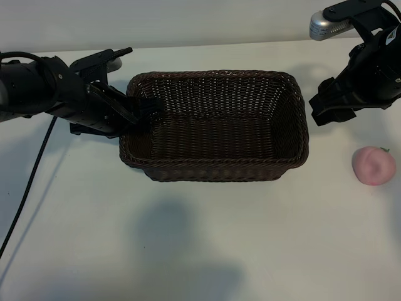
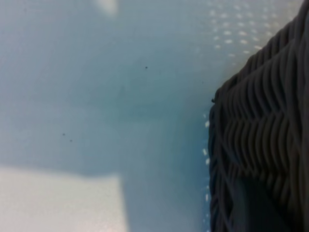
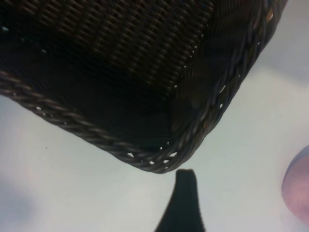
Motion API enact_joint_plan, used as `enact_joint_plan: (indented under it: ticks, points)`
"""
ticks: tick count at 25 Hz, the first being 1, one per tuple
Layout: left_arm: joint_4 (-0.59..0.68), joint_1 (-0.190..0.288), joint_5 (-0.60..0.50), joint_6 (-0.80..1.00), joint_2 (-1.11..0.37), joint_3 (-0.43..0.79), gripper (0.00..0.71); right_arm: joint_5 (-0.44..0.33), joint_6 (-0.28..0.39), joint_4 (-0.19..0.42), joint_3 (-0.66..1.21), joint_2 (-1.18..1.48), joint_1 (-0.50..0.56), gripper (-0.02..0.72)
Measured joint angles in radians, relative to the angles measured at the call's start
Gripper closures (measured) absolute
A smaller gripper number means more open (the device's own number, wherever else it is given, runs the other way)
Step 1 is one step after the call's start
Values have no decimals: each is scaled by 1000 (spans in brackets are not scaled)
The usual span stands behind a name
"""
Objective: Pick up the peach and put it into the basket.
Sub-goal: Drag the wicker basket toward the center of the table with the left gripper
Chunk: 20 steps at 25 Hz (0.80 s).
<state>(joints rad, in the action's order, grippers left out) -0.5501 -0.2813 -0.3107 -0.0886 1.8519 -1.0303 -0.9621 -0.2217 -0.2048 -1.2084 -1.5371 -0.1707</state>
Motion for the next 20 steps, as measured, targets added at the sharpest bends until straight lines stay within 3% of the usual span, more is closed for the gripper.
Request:
enact_joint_plan:
  ticks: [2,6,8,20]
  points:
    - [-5,0,-12,0,0,-2,409,-2,0,0,0,0,0,109]
    - [-7,0,-32,0,-9,-5,117,-2,0,0,0,0,0,109]
    - [-8,0,-39,0,-24,-5,29,-2,0,0,0,0,0,109]
    - [67,0,-138,16,-223,-6,29,-2,0,0,0,0,0,109]
